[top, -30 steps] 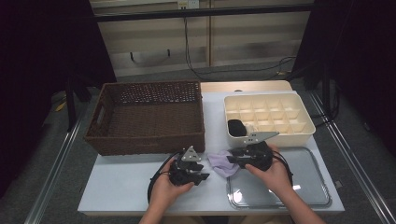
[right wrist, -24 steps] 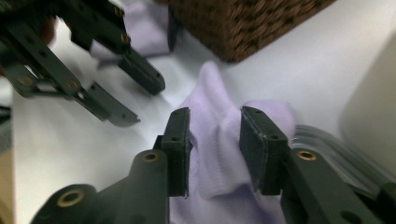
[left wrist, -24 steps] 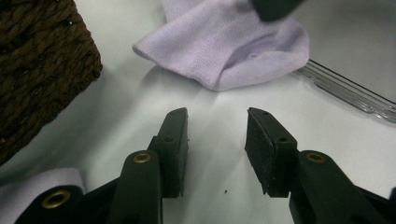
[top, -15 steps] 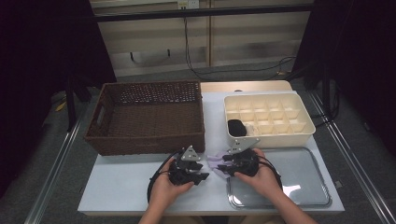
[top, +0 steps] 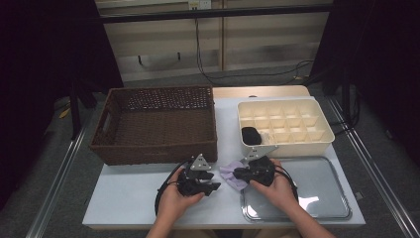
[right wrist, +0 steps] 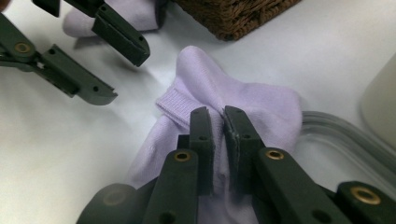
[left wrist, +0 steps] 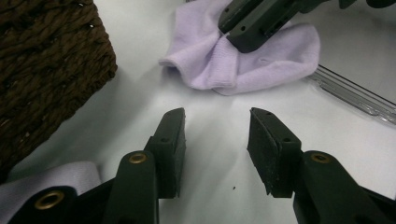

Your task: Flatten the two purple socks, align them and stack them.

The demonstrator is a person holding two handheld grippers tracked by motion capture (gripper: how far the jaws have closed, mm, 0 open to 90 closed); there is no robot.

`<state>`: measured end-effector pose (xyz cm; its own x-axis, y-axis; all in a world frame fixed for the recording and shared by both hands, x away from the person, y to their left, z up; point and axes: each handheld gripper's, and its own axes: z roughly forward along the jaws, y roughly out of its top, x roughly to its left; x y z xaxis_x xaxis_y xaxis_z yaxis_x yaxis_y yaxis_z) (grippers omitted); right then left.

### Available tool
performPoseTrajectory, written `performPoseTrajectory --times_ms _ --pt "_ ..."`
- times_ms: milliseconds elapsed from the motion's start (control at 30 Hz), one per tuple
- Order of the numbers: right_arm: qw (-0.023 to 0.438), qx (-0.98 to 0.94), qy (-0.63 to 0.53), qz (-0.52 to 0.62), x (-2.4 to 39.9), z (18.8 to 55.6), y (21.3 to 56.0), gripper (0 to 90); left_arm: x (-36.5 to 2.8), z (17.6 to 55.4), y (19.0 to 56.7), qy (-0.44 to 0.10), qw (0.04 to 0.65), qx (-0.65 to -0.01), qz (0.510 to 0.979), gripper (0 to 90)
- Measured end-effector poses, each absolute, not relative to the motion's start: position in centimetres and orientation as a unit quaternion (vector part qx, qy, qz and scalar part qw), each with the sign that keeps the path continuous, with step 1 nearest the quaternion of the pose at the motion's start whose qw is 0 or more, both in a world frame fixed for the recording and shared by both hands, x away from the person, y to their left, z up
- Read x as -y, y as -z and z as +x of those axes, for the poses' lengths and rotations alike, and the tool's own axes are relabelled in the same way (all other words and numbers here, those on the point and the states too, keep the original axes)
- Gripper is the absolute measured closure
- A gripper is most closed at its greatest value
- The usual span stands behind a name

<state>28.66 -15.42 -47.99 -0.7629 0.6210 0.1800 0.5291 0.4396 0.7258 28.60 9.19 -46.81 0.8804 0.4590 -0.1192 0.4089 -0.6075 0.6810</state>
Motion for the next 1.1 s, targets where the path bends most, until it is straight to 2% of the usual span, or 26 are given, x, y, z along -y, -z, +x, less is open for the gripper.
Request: performPoseTrajectory --times_ms 133,333,433,533,667,767,867,1100 --pt "0.022 -0.844 -0.418 0.336 15.6 28.5 48.1 82.4 -9.2 28.6 46.8 -0.035 0.370 -0.237 0.898 54.2" --pt "0.014 -0.852 -0.427 0.303 14.8 28.0 48.0 82.1 -8.7 28.5 46.8 -0.037 0.366 -0.218 0.904 49.9" --pt "0.019 -0.858 -0.424 0.289 14.6 27.9 47.9 81.8 -8.5 28.6 46.8 -0.038 0.372 -0.206 0.905 50.9" --pt "0.018 -0.857 -0.428 0.286 14.6 27.9 47.9 81.4 -8.2 28.7 46.9 -0.035 0.370 -0.198 0.907 57.5" --pt "0.016 -0.851 -0.436 0.294 14.6 27.9 47.9 79.8 -7.8 28.5 47.0 -0.027 0.361 -0.187 0.913 75.1" --pt "0.028 -0.846 -0.443 0.295 14.7 27.8 47.8 73.9 -7.6 28.6 46.8 -0.026 0.350 -0.189 0.917 86.3" --pt "0.037 -0.840 -0.450 0.301 15.0 27.6 47.3 66.0 -7.7 28.5 46.7 -0.012 0.351 -0.204 0.914 87.7" --pt "0.057 -0.828 -0.462 0.312 16.5 26.9 46.2 63.3 -8.0 28.7 46.3 0.004 0.366 -0.230 0.902 87.9"
